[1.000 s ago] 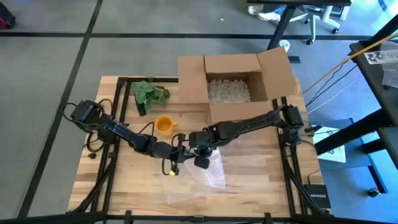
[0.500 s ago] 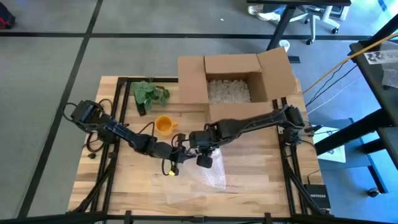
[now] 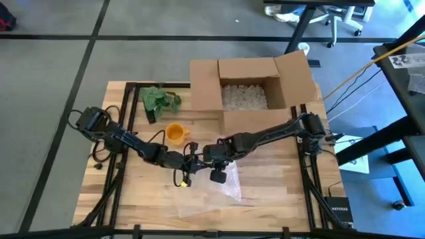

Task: Wrap mug
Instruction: Wrap the orange mug with the bubble wrap

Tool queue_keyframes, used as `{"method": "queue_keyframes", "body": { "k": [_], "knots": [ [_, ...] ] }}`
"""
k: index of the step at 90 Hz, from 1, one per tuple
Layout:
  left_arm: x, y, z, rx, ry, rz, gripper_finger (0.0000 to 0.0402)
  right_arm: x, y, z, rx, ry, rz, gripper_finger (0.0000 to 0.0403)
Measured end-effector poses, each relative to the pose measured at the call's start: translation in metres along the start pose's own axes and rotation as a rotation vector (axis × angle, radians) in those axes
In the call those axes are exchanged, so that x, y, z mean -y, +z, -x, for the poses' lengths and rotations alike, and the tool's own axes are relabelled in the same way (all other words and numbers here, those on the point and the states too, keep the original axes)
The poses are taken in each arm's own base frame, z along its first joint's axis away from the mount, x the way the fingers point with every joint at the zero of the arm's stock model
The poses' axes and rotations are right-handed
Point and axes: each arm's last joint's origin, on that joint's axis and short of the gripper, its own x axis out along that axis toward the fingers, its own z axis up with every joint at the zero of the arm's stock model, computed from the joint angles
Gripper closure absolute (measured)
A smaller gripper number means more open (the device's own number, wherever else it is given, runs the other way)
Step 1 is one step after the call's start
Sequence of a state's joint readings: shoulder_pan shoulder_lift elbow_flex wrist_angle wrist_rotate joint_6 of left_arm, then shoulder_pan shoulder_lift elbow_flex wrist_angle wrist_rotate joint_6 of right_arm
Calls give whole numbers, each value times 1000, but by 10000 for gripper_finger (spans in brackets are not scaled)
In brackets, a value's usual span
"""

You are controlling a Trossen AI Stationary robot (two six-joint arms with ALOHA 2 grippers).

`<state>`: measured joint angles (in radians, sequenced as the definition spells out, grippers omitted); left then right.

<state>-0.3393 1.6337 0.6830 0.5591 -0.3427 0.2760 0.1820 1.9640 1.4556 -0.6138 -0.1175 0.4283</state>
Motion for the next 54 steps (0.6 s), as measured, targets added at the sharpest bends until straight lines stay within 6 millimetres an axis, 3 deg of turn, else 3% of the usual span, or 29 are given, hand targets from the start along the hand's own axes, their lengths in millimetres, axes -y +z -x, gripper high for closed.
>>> {"method": "queue_keyframes", "body": {
  "k": [15, 54],
  "knots": [
    [0, 0, 0, 2, 1, -1, 402, 13, -7, -14, 17, 100, -51, 403],
    [1, 1, 2, -11, 14, -19, 402, 15, -8, -17, 5, 104, -59, 403]
  ]
}}
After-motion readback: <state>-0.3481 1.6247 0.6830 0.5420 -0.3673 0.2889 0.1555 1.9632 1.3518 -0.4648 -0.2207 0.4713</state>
